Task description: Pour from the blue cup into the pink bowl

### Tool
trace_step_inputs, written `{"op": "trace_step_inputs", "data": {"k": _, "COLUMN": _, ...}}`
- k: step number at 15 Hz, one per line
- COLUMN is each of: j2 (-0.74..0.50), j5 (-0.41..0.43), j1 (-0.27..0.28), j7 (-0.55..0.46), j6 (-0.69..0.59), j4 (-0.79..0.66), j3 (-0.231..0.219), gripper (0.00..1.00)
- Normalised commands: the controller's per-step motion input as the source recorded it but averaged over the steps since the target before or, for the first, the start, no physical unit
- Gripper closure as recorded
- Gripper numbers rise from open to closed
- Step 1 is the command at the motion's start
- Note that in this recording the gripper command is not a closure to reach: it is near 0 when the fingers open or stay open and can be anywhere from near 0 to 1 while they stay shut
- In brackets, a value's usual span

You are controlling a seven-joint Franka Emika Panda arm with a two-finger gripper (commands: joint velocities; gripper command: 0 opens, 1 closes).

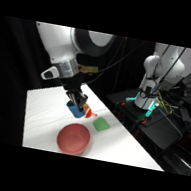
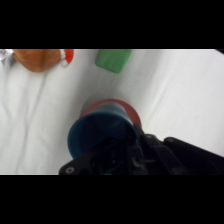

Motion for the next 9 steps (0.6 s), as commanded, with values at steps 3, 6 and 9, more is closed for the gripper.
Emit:
{"op": "trace_step_inputs", "data": {"k": 3, "j2": -0.52, "j5": -0.359, "j1": 0.238, "j7": 0.59, "j6": 0.87, "j4": -0.99, "j3": -0.108, "gripper": 0.18}}
{"op": "trace_step_inputs", "data": {"k": 6, "j2": -0.56, "j5": -0.308, "j1": 0.207, "j7": 0.60, "j6": 0.61, "j4": -0.99, "j3": -0.094, "gripper": 0.18}}
{"op": "trace_step_inputs", "data": {"k": 9, "j2": -0.65, "j5": -0.267, "j1": 0.189, "j7": 0.56, "j6": 0.43, "j4": -0.98, "j3": -0.068, "gripper": 0.18}}
